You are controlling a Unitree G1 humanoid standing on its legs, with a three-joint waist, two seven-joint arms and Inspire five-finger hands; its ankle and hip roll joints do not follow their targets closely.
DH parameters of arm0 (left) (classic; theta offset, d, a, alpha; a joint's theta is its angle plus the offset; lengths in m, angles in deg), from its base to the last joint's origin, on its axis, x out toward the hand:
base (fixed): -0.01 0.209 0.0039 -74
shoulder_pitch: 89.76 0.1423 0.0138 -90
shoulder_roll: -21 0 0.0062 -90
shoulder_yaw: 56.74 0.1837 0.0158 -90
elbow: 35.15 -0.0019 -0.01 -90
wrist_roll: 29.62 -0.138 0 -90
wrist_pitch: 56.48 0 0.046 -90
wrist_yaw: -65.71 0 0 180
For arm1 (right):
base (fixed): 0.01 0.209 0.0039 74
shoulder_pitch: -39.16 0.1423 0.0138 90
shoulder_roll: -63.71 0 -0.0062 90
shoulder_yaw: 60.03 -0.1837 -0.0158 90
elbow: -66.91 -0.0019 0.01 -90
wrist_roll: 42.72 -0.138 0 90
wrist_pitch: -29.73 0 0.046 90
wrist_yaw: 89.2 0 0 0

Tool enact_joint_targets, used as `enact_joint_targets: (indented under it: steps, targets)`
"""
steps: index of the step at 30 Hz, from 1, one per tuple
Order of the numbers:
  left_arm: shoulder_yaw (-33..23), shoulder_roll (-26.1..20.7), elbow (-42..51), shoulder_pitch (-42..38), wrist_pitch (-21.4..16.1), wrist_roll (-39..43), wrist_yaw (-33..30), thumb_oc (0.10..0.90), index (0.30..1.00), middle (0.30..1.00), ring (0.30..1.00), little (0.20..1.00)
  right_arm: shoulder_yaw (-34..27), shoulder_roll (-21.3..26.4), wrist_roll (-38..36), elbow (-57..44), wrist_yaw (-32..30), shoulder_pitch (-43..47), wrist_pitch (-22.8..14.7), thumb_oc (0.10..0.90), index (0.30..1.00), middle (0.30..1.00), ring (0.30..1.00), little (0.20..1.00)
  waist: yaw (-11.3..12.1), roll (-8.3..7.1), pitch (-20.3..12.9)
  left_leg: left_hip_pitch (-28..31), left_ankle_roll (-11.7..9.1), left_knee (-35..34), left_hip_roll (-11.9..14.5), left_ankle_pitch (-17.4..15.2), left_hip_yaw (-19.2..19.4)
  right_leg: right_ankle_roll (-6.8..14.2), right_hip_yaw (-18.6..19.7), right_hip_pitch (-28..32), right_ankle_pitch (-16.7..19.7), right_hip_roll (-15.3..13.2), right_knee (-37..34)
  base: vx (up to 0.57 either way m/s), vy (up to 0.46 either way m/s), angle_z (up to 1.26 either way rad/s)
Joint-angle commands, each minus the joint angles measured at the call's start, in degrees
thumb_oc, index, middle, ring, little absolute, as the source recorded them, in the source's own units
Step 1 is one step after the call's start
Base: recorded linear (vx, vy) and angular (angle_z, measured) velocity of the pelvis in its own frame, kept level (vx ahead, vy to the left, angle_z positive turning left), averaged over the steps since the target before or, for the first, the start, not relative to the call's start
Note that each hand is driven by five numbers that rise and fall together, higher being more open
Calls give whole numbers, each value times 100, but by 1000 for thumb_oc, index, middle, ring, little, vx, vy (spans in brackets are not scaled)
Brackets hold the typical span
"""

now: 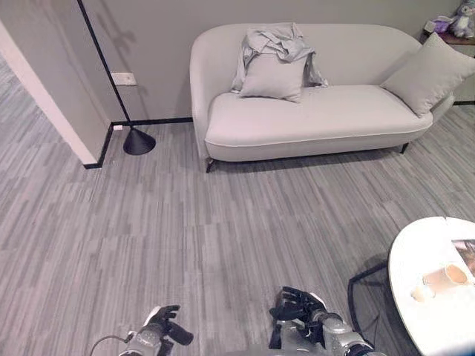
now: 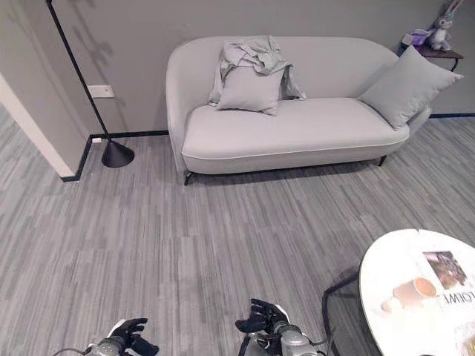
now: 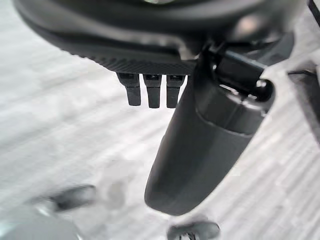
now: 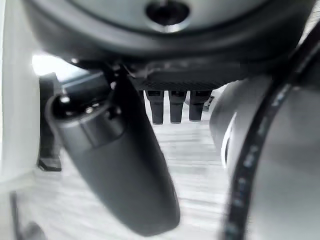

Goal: Hang the clothes on the sofa on the clothes rack.

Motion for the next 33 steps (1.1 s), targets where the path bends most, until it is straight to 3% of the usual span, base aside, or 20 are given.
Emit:
enact_joint_targets:
  steps: [1, 3, 6, 8, 9, 11, 12, 13, 14, 16, 17, 21, 22, 23, 25, 27, 28, 30, 31, 33]
  targets:
    - [-374, 110, -400, 174, -92, 119, 55, 800, 900, 900, 900, 900, 10, 57, -395, 466, 11, -378, 74, 800, 900, 900, 900, 900, 123, 195, 33, 65, -624, 215, 1279, 825, 265, 370, 281, 116, 364, -39, 220, 866, -544, 71]
    - [-593, 104, -545, 373, -9, 306, 111, 800, 900, 900, 900, 900, 55, 145, -191, 534, -55, -292, 46, 800, 900, 900, 900, 900, 243, 216, 33, -327, -649, 1125, 1494, 1556, 213, 145, 264, 314, 38, 223, 368, 546, -415, 16]
    - [-586, -43, -411, 394, 17, 243, 87, 800, 900, 900, 900, 900, 315, 202, 83, 498, -103, -184, 43, 800, 900, 900, 900, 900, 485, -51, 249, -1275, -361, 2685, 1641, 2518, 343, -211, 187, 872, -248, 396, 246, 428, -444, 4]
    - [-401, -98, -104, 273, -9, 173, 28, 800, 900, 900, 900, 900, 464, 200, 161, 514, -194, -37, 92, 800, 900, 900, 900, 900, 744, -325, 478, -2027, -72, 3405, 1652, 2127, 797, -352, 253, 1196, -397, 401, 89, 324, -395, 26]
    - [-314, -101, 2, 217, -39, 141, -15, 800, 900, 900, 900, 900, 533, 227, 204, 528, -205, 27, 106, 800, 900, 900, 900, 900, 835, -414, 535, -2342, -15, 3549, 1446, 1839, 911, -366, 311, 1318, -431, 368, 14, 366, -186, 16]
    - [-171, -55, 233, 155, -102, 131, -73, 800, 900, 900, 900, 900, 673, 246, 302, 490, -207, 80, 107, 800, 900, 900, 900, 900, 1043, -373, 557, -2859, 8, 3334, 732, 1330, 1145, -368, 374, 1618, -548, 416, -129, 354, -48, -13]
    - [-171, -56, 234, 155, -102, 131, -73, 800, 900, 900, 900, 900, 673, 245, 302, 490, -207, 79, 107, 800, 900, 900, 900, 900, 1042, -377, 554, -2861, 8, 3329, 728, 1334, 1145, -368, 373, 1614, -548, 412, -129, 321, 22, -25]
    - [-167, -48, 264, 156, -130, 150, -72, 800, 900, 900, 900, 900, 737, 241, 327, 442, -170, 87, 93, 800, 900, 900, 900, 900, 1138, -331, 495, -3006, 49, 2781, 363, 1157, 1221, -331, 419, 1737, -636, 465, -176, 537, 37, -16]
    - [-127, -21, 253, 153, -149, 138, -61, 800, 900, 900, 900, 900, 884, 188, 416, 402, -149, 104, 51, 800, 900, 900, 900, 900, 1276, -172, 396, -3127, 90, 1545, -103, 1329, 1352, -299, 450, 2002, -842, 719, -235, 735, 47, -27]
    - [-168, 45, 175, 205, -112, 173, 24, 800, 900, 900, 900, 900, 1128, 120, 683, 382, -125, 152, 42, 800, 900, 900, 900, 900, 1506, 46, 246, -3440, 41, 523, -367, 1989, 1493, -391, 559, 2341, -1117, 1125, -308, 650, 16, -25]
    - [-218, 80, 88, 234, -96, 224, 55, 800, 900, 900, 900, 900, 1204, 60, 794, 409, -117, 195, 47, 800, 900, 900, 900, 900, 1650, 43, 234, -3557, 8, 196, -524, 2159, 1490, -449, 667, 2545, -1293, 1219, -285, 372, -18, -41]
    - [-557, 54, -262, 434, -17, 406, 141, 800, 900, 900, 900, 900, 1514, -148, 1170, 373, -26, 290, 101, 800, 900, 900, 900, 900, 2083, -78, 157, -3836, 69, 418, -665, 2289, 1217, -548, 995, 2878, -1777, 1330, 106, 460, -8, -64]
    - [-654, 29, -358, 503, 16, 376, 125, 800, 900, 900, 900, 900, 1593, -231, 1282, 349, -2, 307, 118, 800, 900, 900, 900, 900, 2156, -213, 124, -3783, 187, 558, -701, 2200, 1117, -505, 1016, 2981, -1911, 1271, 281, 812, 62, -60]
    - [-765, 27, -563, 606, 66, 299, 120, 800, 900, 900, 900, 900, 1586, -311, 1358, 428, 6, 250, 113, 800, 900, 900, 900, 900, 2191, -424, 12, -3659, 400, 796, -771, 2020, 1138, -230, 930, 2908, -1660, 1096, 946, 768, 101, -34]
    - [-853, 6, -606, 686, 113, 295, 158, 800, 900, 900, 900, 900, 1504, -307, 1393, 456, 64, 203, 141, 800, 900, 900, 900, 900, 2160, -475, 21, -3294, 572, 813, -799, 1771, 1177, 285, 765, 2493, -455, 738, 2403, 594, 164, -19]
    - [-762, -19, -588, 665, 139, 241, 100, 800, 900, 900, 900, 900, 1478, -253, 1394, 386, 101, 213, 176, 800, 900, 900, 900, 900, 1908, -208, 20, -2738, 713, 665, -692, 1581, 1064, 445, 506, 1879, 387, 428, 3761, 383, 180, -5]
    - [-762, -19, -588, 666, 139, 241, 100, 800, 900, 900, 900, 900, 1478, -253, 1394, 386, 101, 213, 176, 800, 900, 900, 900, 900, 1908, -207, 18, -2740, 713, 665, -690, 1581, 1064, 445, 506, 1878, 389, 430, 3759, 338, 153, 44]
    - [-478, -67, -520, 595, 213, -107, 51, 800, 900, 900, 900, 900, 1479, -204, 1521, 252, 39, 280, 194, 800, 900, 900, 900, 900, 1614, 68, 49, -2151, 787, 370, -556, 1484, 909, 283, 168, 1374, 54, 73, 4517, 443, 113, 56]
    - [-286, -109, -412, 496, 174, -325, 13, 800, 900, 900, 900, 900, 1482, -192, 1521, 186, -16, 305, 169, 800, 900, 900, 900, 900, 1372, 176, 98, -1722, 760, 182, -501, 1377, 686, 61, 67, 884, -440, 70, 4427, 495, 8, 13]
    - [-146, -159, -209, 324, 97, -315, -9, 800, 900, 900, 900, 900, 1474, -155, 1468, 92, -32, 295, 162, 800, 900, 900, 900, 900, 1146, 172, 172, -1453, 642, 162, -473, 1240, 481, -32, -22, 741, -555, 124, 3465, 445, -124, 22]
